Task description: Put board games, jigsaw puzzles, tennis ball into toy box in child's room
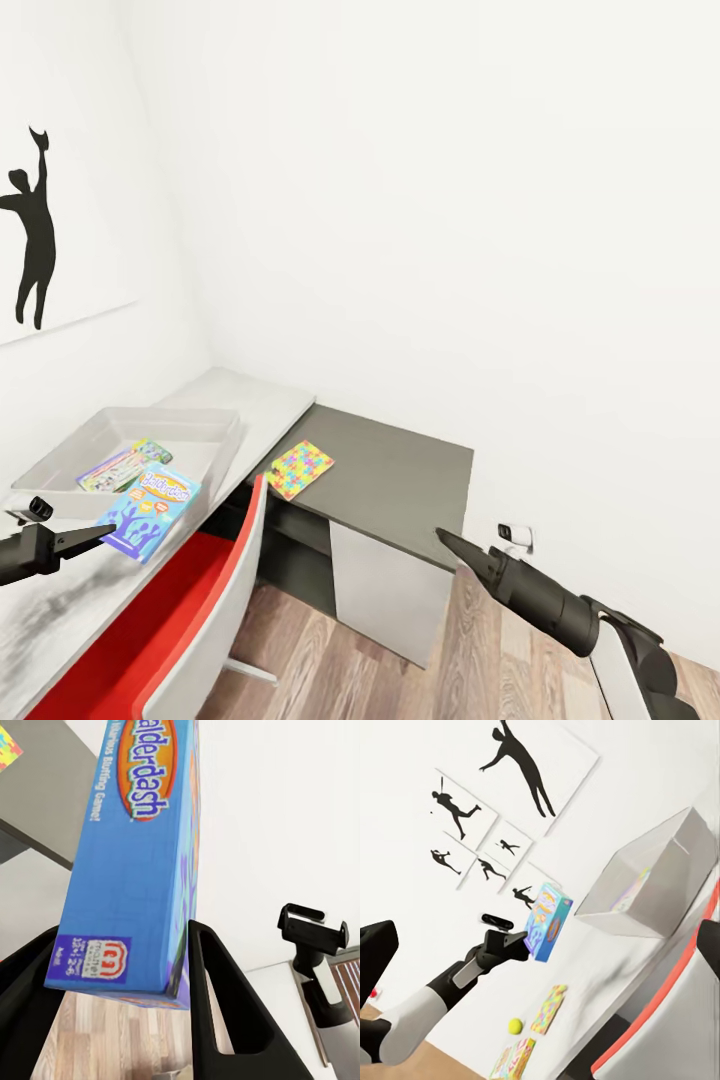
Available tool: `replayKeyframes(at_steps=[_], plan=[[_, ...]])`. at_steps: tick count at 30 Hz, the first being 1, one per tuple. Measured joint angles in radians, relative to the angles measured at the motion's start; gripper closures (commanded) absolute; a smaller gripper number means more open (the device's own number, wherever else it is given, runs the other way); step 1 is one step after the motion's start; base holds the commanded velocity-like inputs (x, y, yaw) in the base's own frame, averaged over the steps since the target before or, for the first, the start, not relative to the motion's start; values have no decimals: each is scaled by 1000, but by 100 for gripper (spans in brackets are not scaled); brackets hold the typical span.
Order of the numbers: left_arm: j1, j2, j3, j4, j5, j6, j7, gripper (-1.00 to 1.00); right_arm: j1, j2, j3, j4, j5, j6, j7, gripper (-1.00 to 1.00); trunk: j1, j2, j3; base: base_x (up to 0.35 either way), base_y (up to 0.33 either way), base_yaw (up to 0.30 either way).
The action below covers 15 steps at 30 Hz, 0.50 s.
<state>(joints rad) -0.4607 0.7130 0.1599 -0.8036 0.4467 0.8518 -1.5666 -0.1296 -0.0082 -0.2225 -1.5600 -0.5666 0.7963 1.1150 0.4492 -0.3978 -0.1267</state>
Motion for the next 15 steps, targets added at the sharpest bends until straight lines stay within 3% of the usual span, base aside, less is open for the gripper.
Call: replayKeyframes(at_steps=[8,15], plan=[[0,0,0,0,0,0,0,100,6,4,-35,6,7,-4,-10,-100,0,0,0,149,-107,0],[0,0,0,0,1,0,0,100,6,8,-36,8,9,-5,-94,-100,0,0,0,36,-23,37]])
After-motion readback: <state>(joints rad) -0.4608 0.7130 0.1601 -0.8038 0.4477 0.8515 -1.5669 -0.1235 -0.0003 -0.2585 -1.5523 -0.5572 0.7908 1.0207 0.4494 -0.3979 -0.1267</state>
